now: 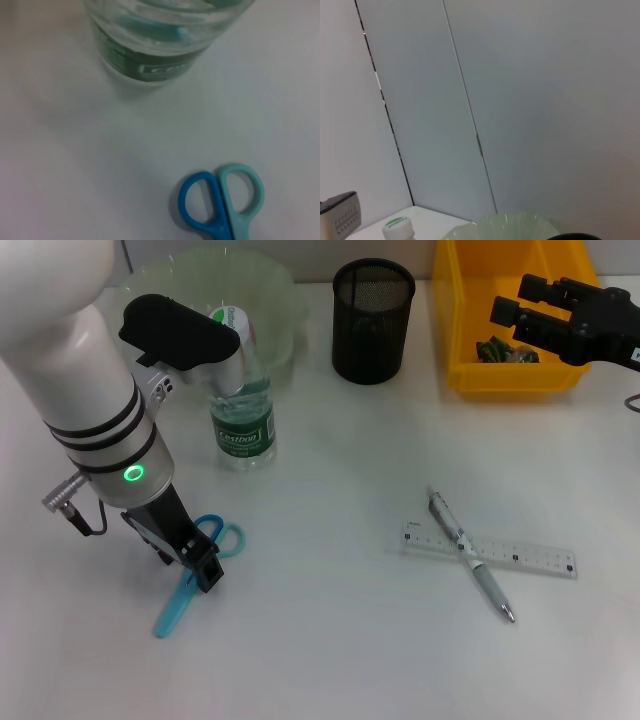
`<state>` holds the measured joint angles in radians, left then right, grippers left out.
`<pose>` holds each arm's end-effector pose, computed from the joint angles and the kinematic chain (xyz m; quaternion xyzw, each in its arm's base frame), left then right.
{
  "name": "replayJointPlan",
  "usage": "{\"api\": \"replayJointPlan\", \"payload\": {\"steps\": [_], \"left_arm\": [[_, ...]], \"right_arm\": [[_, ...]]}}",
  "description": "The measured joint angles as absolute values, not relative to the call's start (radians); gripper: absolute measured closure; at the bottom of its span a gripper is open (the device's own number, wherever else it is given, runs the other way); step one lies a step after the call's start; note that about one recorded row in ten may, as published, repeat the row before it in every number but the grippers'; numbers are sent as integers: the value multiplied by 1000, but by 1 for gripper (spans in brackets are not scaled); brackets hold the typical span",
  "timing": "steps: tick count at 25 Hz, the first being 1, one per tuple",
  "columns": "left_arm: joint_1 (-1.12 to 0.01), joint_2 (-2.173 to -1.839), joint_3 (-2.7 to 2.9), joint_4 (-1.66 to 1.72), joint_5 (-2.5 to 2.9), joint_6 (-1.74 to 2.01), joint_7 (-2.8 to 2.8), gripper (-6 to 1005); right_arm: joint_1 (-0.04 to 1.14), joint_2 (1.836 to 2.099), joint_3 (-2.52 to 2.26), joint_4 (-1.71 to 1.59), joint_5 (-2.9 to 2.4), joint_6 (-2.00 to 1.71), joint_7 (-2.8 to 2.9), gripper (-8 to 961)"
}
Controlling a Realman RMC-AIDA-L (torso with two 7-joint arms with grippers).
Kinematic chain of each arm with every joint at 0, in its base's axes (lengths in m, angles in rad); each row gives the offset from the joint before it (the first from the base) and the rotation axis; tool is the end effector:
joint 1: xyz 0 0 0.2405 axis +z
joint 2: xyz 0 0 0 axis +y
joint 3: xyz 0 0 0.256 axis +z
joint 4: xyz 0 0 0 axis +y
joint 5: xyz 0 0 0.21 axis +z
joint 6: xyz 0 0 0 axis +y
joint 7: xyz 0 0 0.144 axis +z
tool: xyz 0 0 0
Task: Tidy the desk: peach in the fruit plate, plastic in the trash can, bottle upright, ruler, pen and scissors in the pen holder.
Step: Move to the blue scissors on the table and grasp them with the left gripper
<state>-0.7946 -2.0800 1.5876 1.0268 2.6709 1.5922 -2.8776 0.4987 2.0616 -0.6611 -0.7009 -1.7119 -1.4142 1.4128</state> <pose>-0.1882 0.3480 -0.0486 -0.8422 -0.4102 0.3209 0.1397 0.2614 0.3630 0.0475 -0.8710 0.2394 0.3354 0.2675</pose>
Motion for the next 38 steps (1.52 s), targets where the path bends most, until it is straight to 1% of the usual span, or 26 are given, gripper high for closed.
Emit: {"api": "replayJointPlan", "payload": {"steps": [3, 14, 25, 30, 38], "left_arm": [[-795, -2080, 1588, 1026, 2669, 1593, -2878, 417], [-797, -2080, 1595, 1026, 2665, 1595, -2878, 412], [-799, -2080, 1603, 1027, 2664, 1592, -2878, 527], [-799, -2080, 1603, 1029, 2664, 1592, -2878, 610], [-799, -2080, 1603, 1030, 2665, 1592, -2877, 707]], "right_arm": [[499, 2062, -661, -701, -1712, -1414, 1413, 331], [498, 2062, -661, -700, -1712, -1414, 1413, 331], [499, 2062, -661, -699, -1712, -1414, 1413, 331], [499, 2062, -661, -699, -1712, -1414, 1413, 331], [500, 2062, -661, -699, -1712, -1404, 1413, 331]]}}
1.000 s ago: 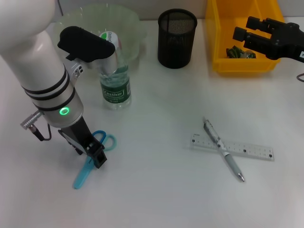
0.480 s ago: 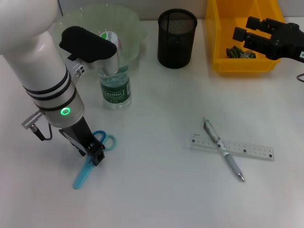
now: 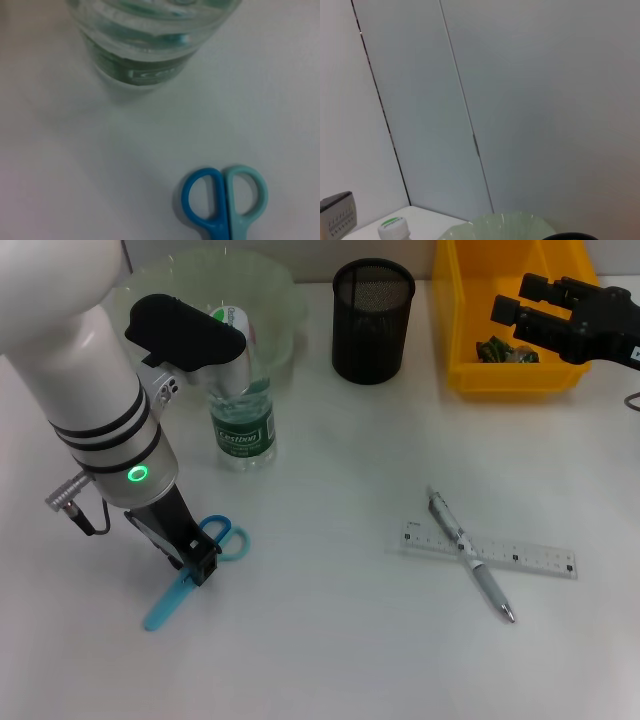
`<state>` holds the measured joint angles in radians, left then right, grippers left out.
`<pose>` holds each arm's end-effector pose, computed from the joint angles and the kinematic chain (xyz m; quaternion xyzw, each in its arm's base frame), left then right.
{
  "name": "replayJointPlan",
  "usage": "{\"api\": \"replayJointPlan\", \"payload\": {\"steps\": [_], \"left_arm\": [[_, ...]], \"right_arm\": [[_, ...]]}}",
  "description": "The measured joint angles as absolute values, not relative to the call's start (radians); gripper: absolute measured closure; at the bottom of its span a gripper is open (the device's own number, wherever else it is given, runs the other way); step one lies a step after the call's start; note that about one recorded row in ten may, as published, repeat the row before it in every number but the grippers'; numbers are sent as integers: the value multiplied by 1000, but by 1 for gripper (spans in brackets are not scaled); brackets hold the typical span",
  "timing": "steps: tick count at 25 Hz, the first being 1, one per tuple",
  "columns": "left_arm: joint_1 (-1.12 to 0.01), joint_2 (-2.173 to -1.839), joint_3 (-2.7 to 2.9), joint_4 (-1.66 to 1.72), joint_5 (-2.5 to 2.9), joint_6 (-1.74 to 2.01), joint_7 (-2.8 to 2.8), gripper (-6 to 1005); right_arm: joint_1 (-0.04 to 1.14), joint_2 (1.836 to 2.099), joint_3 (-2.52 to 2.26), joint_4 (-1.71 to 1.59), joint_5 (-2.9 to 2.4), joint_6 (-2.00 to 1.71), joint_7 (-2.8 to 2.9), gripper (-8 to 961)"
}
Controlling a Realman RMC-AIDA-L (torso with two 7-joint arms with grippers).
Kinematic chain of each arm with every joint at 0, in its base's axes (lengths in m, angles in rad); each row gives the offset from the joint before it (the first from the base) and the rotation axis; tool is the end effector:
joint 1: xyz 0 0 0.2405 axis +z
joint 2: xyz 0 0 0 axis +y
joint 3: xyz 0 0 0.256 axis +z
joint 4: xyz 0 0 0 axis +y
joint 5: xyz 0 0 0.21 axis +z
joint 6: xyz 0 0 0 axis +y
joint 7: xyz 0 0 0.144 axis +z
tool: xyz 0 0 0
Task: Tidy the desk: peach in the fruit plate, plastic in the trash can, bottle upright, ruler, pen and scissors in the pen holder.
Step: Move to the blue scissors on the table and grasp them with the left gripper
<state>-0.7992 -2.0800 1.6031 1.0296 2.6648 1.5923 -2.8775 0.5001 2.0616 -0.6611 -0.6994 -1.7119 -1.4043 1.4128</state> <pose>-0.1855 0.3474 -0.0505 -0.8451 -0.4028 0.3234 0.1379 0.2620 0.3643 0.0475 -0.8700 0.2412 0.3339 0.2710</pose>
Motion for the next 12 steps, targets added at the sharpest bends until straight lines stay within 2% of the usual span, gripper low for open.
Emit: {"api": "replayJointPlan", "payload": {"steps": [6, 12], "left_arm": [[-799, -2080, 1603, 1032, 2665, 1592, -2876, 714], [-799, -2080, 1603, 1036, 2665, 1592, -2875, 768]], "right_arm": [[500, 2062, -661, -699, -1712, -1403, 1413, 332], [500, 2062, -661, -699, -1712, -1403, 1413, 332]]}}
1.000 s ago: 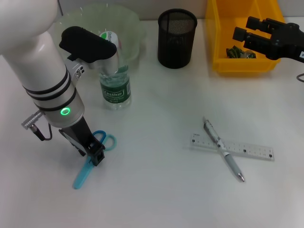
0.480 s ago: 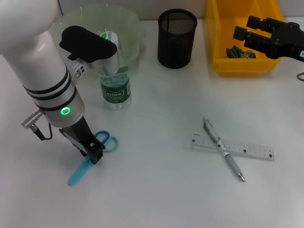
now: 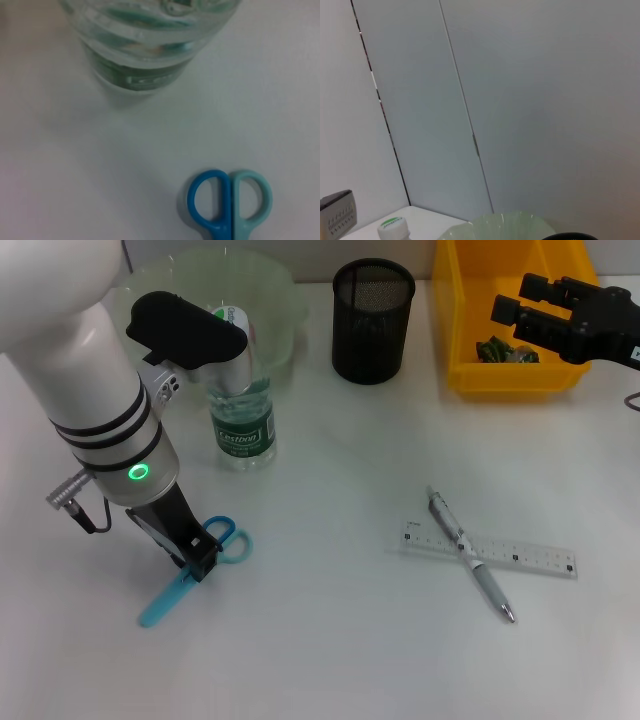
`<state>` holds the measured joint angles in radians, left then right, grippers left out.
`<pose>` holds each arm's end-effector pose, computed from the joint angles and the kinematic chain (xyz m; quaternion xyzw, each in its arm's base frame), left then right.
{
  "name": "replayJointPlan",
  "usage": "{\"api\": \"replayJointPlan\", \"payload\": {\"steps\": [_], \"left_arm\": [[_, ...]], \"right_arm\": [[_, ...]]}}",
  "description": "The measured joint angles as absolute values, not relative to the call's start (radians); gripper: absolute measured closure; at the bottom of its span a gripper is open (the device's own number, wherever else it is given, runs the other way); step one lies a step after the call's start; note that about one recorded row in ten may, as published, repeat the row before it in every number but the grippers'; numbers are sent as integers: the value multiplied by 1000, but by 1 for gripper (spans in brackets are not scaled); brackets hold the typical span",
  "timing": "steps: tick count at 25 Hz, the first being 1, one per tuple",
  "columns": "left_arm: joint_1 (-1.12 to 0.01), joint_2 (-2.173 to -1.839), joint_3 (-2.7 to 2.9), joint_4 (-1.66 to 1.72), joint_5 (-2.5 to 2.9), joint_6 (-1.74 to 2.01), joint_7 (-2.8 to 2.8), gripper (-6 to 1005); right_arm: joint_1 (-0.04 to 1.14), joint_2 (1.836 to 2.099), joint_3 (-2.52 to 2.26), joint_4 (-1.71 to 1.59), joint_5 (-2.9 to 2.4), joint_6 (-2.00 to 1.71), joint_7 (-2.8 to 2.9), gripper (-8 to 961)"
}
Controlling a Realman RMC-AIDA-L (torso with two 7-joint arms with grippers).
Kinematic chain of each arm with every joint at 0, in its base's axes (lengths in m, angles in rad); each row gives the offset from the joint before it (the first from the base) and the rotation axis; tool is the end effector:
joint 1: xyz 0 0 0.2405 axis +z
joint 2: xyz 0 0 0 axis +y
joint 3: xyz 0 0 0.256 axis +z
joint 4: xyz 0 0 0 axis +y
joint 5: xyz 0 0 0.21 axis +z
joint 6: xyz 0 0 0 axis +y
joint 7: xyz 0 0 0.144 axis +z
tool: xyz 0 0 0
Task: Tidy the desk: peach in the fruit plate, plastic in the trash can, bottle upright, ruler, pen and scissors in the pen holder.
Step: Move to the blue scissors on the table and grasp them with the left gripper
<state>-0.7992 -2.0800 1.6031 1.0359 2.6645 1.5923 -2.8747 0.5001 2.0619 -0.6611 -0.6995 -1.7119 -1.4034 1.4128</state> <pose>-0.1841 0.3479 -0.0502 -0.8470 -0.3998 0.3218 0.1386 0.2620 0.3643 0.0474 -0.8699 0.2414 0.3338 0.2713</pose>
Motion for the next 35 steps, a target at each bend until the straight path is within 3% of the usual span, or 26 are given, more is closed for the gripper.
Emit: {"api": "replayJointPlan", "payload": {"steps": [23, 29, 35], "left_arm": [[-809, -2080, 1611, 1086, 2677, 1643, -2878, 767], [-810, -2080, 1615, 1080, 2672, 1634, -2878, 683], [-813, -2080, 1617, 1070, 2670, 1624, -2879, 478]], "right_arm": [[502, 2063, -661, -699, -1712, -1402, 1413, 332], [503, 2063, -661, -700, -1712, -1393, 1413, 332], [508, 2063, -661, -698, -1712, -1391, 1413, 331]]}}
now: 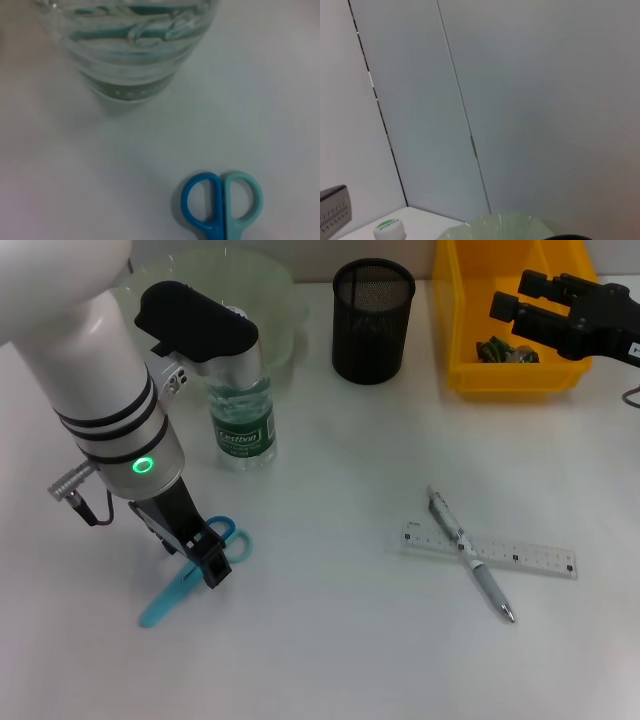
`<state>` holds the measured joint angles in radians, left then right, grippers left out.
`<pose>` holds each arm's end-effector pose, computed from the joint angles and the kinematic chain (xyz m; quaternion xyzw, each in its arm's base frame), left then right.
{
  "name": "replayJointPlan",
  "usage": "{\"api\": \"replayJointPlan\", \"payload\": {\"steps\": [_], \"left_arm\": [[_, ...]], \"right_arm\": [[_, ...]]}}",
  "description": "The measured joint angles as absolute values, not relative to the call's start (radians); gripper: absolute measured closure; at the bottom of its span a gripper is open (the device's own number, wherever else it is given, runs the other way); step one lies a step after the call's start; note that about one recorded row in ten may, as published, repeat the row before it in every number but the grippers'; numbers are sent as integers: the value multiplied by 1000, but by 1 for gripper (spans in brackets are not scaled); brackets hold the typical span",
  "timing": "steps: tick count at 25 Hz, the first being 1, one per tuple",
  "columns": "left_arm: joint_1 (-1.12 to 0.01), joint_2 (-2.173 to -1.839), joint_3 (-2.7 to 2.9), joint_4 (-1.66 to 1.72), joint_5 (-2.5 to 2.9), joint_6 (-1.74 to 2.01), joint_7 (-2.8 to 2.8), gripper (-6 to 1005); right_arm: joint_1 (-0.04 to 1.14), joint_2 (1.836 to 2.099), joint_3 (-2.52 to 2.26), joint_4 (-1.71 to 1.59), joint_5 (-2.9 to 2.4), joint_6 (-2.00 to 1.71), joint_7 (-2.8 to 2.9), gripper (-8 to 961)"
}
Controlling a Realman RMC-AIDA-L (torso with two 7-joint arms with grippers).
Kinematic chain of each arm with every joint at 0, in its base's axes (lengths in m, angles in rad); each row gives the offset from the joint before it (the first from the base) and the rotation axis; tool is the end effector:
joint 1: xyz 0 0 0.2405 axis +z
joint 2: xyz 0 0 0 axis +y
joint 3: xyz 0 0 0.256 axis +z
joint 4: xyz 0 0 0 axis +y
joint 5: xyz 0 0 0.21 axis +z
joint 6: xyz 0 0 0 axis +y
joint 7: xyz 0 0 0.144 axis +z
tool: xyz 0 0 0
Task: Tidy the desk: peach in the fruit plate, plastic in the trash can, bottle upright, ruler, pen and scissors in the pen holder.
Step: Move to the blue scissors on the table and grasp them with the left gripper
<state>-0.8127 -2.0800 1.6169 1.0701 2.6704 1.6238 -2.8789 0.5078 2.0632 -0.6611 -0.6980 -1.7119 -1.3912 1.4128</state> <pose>-0.1739 0.3478 -0.0480 -0.8515 -0.3837 0.3288 0.1403 0.2604 0.3673 0.0469 -0.8693 0.2412 0.3331 0.2742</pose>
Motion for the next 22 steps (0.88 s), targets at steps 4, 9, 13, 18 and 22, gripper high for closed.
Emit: {"api": "replayJointPlan", "payload": {"steps": [4, 9, 13, 18, 22], "left_arm": [[-813, -2080, 1617, 1066, 2673, 1622, -2879, 372], [-813, -2080, 1617, 1057, 2674, 1620, -2879, 347], [-812, -2080, 1622, 1057, 2675, 1614, -2879, 348], [-816, -2080, 1628, 1043, 2675, 1609, -2879, 349], [-818, -2080, 1628, 1041, 2675, 1609, -2879, 350]], "right_arm": [[510, 2063, -661, -698, -1712, -1391, 1413, 331], [513, 2063, -661, -696, -1712, -1390, 1413, 331], [514, 2063, -661, -696, -1712, -1390, 1413, 331], [516, 2063, -661, -696, -1712, -1390, 1413, 331], [516, 2063, -661, -696, -1711, -1390, 1413, 331]]}}
